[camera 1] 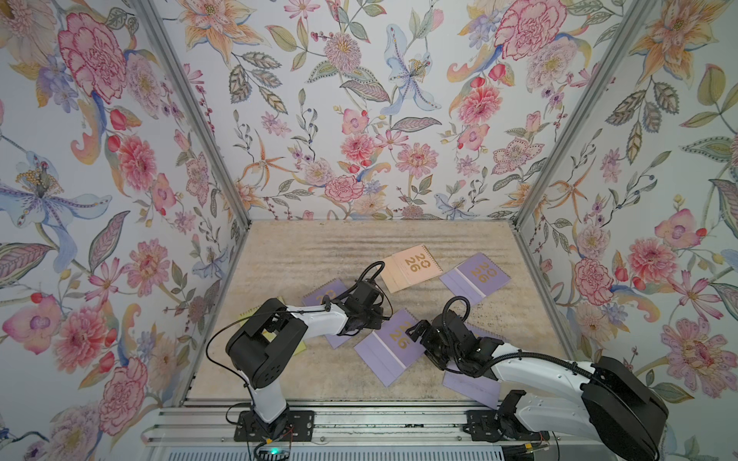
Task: Stack the calendars
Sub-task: Adjust the calendar at the center of the board.
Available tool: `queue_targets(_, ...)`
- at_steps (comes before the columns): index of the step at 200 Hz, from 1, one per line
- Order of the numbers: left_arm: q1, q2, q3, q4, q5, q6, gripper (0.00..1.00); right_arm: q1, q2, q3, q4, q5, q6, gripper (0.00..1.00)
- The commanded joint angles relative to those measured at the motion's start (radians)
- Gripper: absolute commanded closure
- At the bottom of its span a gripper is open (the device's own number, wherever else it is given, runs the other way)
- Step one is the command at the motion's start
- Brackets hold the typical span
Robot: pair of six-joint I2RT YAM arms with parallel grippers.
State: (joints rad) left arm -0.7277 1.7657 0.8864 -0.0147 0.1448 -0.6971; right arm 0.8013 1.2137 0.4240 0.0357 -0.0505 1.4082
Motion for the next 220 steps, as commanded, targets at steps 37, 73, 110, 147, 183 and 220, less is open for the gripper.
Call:
queue_targets(37, -0.022, 0.028, 0.029, -0.061, 0.065, -0.03, 1.0, -0.124, 0.063, -0.021, -0.013, -0.078, -0.066, 0.01)
queue_targets(73, -0.023, 0.021, 0.03, -0.06, 0.078, -0.051, 1.0, -0.184, 0.101, 0.007, 0.005, -0.134, -0.119, 0.01)
queue_targets(110, -0.024, 0.028, 0.031, -0.033, 0.112, -0.078, 1.0, -0.226, 0.167, 0.049, 0.023, -0.185, -0.171, 0.01)
queue_targets(147, -0.024, 0.023, 0.035, -0.042, 0.101, -0.091, 1.0, -0.268, 0.23, 0.1, 0.023, -0.235, -0.231, 0.01)
queue_targets(183, -0.023, 0.021, 0.042, -0.054, 0.088, -0.096, 1.0, -0.279, 0.262, 0.133, 0.009, -0.262, -0.257, 0.01)
queue_targets(220, -0.022, 0.021, 0.036, -0.036, 0.096, -0.106, 1.0, -0.283, 0.258, 0.147, 0.0, -0.268, -0.288, 0.01)
